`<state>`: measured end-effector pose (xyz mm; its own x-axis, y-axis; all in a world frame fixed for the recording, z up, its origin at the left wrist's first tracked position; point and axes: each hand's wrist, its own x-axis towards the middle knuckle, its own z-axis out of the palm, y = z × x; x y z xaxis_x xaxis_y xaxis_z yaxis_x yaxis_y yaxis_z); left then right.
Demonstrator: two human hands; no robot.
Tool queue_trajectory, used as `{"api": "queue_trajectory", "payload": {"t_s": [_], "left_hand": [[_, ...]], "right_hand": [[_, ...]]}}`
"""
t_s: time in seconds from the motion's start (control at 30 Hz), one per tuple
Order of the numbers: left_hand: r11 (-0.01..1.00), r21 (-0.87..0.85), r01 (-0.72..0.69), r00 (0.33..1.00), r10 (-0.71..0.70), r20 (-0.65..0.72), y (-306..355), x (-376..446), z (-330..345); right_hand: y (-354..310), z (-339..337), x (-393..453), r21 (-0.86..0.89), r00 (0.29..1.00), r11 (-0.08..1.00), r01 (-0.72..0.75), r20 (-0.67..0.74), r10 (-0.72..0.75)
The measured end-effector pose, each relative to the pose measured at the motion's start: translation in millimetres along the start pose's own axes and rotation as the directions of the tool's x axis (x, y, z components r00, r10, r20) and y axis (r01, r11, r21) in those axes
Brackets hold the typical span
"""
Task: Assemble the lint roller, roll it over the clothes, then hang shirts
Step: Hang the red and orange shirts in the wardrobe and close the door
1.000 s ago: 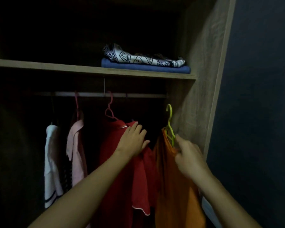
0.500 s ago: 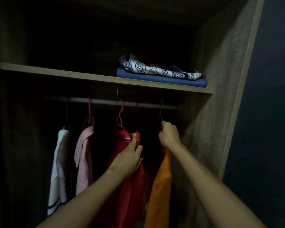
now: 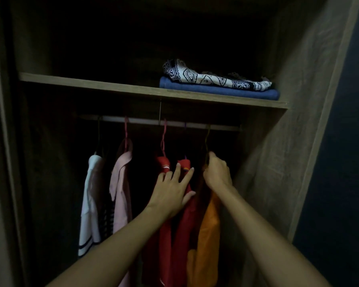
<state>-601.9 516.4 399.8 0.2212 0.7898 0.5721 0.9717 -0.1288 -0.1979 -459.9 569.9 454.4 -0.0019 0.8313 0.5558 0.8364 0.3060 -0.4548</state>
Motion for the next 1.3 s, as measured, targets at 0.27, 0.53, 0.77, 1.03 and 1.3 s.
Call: {"api": "queue_trajectory", "payload": {"t_s": [0.27, 0.53, 0.77, 1.03, 1.3], "left_hand": [[0.993, -0.116, 0.001, 1.000, -0.002, -0.009, 3.9, 0.1, -3.8], [0.980, -0.196, -0.026, 0.999, 0.019, -0.035, -5.4, -3.0, -3.0], [0.995, 0.094, -0.016, 0.998, 0.022, -0.063, -5.6, -17.5, 12.2], [0.994, 0.095, -0.044, 0.992, 0.055, -0.111, -12.6, -70.0, -5.2], [0.989, 0.149, 0.019, 0.967, 0.020, -0.255, -95.1, -191.2, -59.5]], "right_hand": [[42.5, 28.6, -50.3, 0.030, 0.992, 0.996, 0.089, -0.097, -0.086], [55.8, 28.3, -47.0, -0.007, 0.991, 0.997, 0.078, -0.113, -0.078], [51.5, 37.0, -77.5, 0.012, 0.981, 0.987, 0.160, -0.116, -0.158], [38.2, 48.6, -121.4, -0.151, 0.958, 0.972, 0.178, -0.199, -0.206], [-51.5, 101.9, -243.5, 0.073, 0.882, 0.889, 0.453, -0.182, -0.435]]}}
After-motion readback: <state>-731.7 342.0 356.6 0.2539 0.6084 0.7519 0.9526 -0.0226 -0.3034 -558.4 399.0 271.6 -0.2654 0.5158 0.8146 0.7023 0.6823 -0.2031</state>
